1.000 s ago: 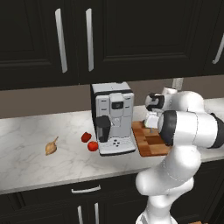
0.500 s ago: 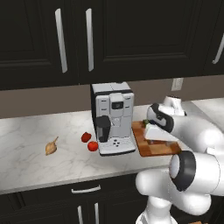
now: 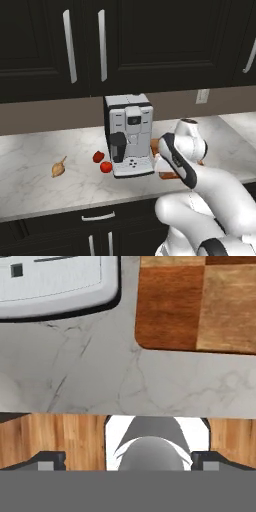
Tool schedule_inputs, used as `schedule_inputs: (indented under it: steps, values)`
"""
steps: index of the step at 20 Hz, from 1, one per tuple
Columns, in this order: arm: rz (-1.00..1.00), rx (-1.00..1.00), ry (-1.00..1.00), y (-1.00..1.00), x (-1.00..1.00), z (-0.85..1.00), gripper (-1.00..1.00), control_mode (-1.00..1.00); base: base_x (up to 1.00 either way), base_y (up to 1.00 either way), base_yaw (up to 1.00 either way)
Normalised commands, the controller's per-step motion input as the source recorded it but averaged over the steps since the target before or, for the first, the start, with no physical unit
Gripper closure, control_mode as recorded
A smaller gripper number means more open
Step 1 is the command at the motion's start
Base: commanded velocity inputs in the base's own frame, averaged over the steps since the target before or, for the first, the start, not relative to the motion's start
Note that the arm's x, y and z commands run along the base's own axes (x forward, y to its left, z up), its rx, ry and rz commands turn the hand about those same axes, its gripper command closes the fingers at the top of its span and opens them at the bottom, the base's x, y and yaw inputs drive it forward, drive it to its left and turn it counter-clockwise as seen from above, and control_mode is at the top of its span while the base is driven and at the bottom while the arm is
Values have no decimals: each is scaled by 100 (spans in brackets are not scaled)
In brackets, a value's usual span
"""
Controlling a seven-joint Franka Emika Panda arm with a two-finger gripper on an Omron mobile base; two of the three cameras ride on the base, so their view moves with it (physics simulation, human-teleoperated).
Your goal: Place the avocado, onion, tomato, and bell pepper on the cutting board.
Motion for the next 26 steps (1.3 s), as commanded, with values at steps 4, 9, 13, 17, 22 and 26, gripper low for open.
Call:
schedule_inputs:
  steps: [4, 9, 13, 17, 22, 26]
  values:
    - [3, 0, -1, 72, 0, 11, -100, -100, 0, 0, 0]
    - [1, 0, -6, 78, 0, 22, -100, -100, 0, 0, 0]
    - [1, 0, -6, 93, 0, 27, -100, -100, 0, 0, 0]
    - [0, 0, -2, 100, 9, 22, -100, -100, 0, 0, 0]
    - [0, 0, 0, 95, 30, 11, -100, -100, 0, 0, 0]
    - [0, 0, 0, 97, 63, 20, -100, -100, 0, 0, 0]
